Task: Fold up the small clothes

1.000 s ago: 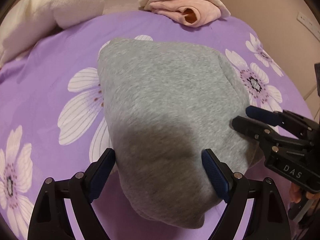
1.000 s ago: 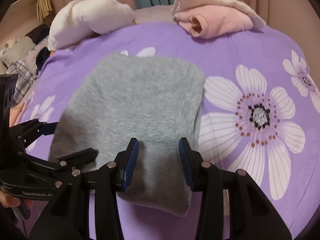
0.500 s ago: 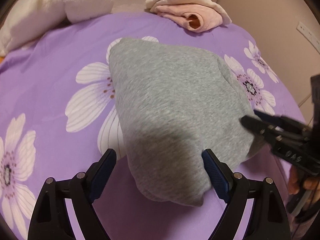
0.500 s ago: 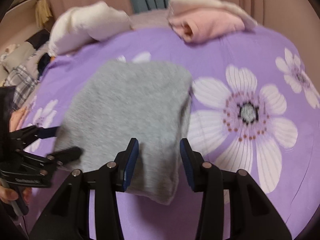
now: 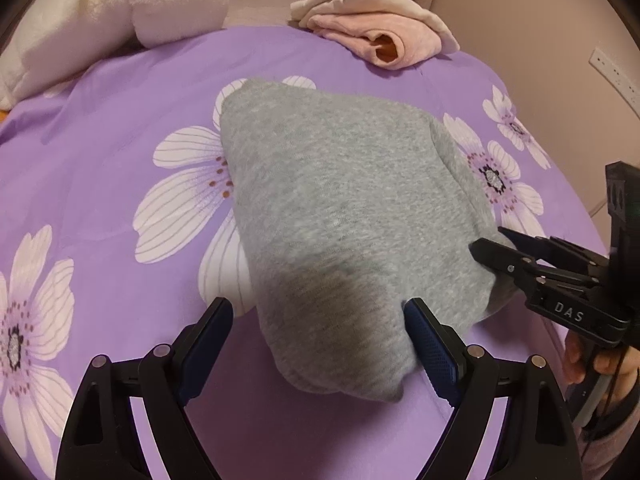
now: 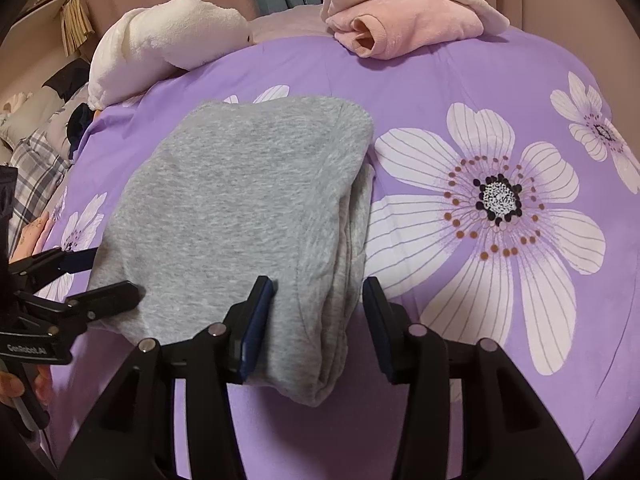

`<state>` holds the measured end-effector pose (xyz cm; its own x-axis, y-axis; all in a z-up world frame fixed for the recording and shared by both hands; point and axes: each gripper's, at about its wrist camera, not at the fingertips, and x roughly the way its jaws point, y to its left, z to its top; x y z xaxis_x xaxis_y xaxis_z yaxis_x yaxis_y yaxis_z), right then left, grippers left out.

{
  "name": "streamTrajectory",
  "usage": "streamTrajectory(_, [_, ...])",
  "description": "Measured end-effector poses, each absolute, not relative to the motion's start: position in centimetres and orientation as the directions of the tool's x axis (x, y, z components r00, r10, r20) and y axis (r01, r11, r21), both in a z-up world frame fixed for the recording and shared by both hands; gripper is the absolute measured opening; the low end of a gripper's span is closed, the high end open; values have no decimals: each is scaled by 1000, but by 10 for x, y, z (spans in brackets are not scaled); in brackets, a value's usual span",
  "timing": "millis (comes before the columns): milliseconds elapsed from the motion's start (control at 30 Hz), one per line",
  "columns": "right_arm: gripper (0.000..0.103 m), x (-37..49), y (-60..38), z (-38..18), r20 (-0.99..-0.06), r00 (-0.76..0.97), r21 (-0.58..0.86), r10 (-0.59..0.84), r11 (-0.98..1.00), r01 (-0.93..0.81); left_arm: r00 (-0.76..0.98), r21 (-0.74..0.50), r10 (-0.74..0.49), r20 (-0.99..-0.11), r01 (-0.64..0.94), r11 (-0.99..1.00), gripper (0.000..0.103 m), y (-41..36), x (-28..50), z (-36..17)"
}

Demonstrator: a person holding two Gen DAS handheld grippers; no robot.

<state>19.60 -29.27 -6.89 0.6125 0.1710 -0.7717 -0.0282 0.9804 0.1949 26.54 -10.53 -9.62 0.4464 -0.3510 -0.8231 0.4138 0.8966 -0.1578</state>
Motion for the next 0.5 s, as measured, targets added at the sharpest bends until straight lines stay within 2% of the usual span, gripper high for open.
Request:
streamTrajectory(200, [49, 197, -295, -72, -774, 608, 210, 178, 977, -18, 439, -199, -374, -817, 394, 897, 88, -94, 270, -95])
streamTrajectory(500, [52, 199, -298, -75, -779, 601, 215, 180, 977, -14, 431, -195, -366, -825, 391, 899, 88, -97, 272, -101])
